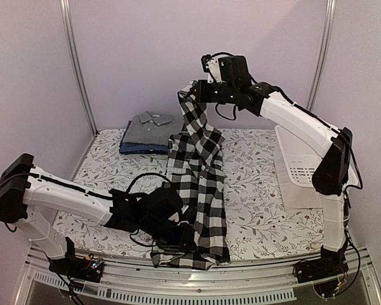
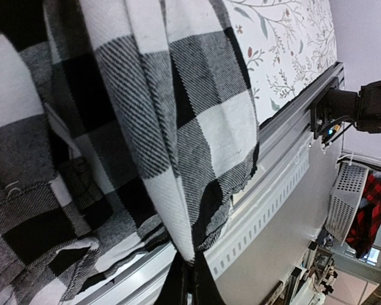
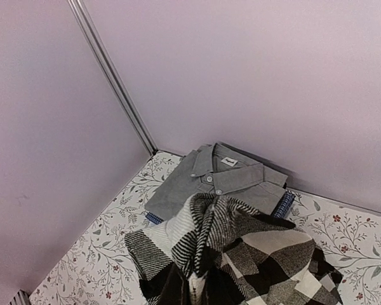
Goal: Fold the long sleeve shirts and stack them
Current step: Fold the 1/3-folded shirt at the center of the board.
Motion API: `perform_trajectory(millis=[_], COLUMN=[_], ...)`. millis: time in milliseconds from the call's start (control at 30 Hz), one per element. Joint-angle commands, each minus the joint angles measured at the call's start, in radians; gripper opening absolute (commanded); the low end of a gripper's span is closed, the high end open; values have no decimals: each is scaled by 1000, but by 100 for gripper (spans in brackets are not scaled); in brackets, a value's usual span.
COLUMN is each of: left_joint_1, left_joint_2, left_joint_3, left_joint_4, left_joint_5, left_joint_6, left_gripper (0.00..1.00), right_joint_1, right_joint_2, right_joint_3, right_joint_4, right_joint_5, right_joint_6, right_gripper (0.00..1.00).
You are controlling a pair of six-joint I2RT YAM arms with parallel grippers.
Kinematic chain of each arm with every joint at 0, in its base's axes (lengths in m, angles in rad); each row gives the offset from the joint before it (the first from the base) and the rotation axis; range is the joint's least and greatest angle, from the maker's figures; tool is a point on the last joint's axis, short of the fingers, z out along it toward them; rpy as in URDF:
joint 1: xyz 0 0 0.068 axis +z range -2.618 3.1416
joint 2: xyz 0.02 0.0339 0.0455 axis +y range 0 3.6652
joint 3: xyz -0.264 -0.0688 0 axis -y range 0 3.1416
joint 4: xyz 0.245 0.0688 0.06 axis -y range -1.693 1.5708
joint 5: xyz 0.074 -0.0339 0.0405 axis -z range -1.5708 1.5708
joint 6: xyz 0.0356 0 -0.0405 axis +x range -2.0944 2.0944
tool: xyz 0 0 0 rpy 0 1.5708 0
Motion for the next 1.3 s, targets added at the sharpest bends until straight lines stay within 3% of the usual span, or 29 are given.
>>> perform_trajectory(millis=[0, 567, 767, 833, 933, 1100, 1267], left_joint_1=[-17, -20, -20, -20, -16, 68, 250], left_joint_2=[-67, -9, -16, -27, -68, -164, -207], left_joint_3=[-73, -131, -104, -87, -58, -20, 20], left_joint_4=[35, 33, -16, -46, -107, -179, -200], left_joint_5=[-38, -5, -14, -21, -52, -68, -9], left_joint_6=[-76, -75, -60, -47, -24, 40, 161], left_gripper=[0, 1, 18, 30, 34, 35, 35], right_joint_1=[17, 22, 39, 49, 70, 120, 192], right_joint_2=[59, 53, 27, 16, -10, -94, -231], right_joint_3=[21, -87, -90, -94, -113, -215, -430], right_joint_4=[133, 164, 88, 43, -28, -123, -184], right_joint_5=[-73, -39, 44, 81, 134, 219, 289], right_joint_6=[43, 81, 91, 113, 157, 277, 386], right_gripper=[0, 0, 0, 0, 0, 0, 0])
